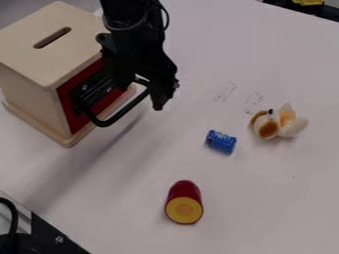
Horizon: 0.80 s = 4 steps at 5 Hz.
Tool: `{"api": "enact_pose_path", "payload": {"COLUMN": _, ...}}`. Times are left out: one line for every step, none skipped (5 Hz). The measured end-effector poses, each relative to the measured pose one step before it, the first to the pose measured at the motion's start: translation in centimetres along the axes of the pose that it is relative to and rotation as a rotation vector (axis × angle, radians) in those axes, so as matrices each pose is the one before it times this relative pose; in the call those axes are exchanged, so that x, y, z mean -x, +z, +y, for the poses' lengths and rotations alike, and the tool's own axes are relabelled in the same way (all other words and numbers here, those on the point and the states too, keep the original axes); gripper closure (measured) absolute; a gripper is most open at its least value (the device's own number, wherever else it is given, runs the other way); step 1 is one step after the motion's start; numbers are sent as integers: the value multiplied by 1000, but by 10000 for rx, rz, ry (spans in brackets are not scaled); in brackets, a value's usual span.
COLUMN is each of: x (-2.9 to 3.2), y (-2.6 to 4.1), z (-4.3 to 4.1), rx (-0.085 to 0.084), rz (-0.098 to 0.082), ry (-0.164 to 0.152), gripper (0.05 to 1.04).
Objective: Open the drawer
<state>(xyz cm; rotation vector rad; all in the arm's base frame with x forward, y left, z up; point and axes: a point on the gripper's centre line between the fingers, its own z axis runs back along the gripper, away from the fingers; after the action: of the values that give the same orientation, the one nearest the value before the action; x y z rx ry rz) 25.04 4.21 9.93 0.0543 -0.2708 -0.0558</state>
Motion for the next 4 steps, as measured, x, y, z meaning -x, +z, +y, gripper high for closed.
{"api": "enact_pose_path", "payload": {"x": 541, "y": -576, "z": -199, "rx": 87, "rz": 264, "ry": -9, "gripper": 84}}
{"api": "enact_pose_path", "payload": {"x": 361, "y": -1349, "z": 710, "rx": 220, "rz": 175, "ry": 574, "gripper": 84}}
{"api": "enact_pose_path", "payload": {"x": 341, "y": -1365, "z": 986, "rx": -323, "rz": 381, "ry": 393, "gripper": 84}}
{"api": "enact_pose_path", "payload": {"x": 86, "y": -1070, "z": 1057, "rx": -782, "rz": 184, "ry": 565, "gripper": 84}}
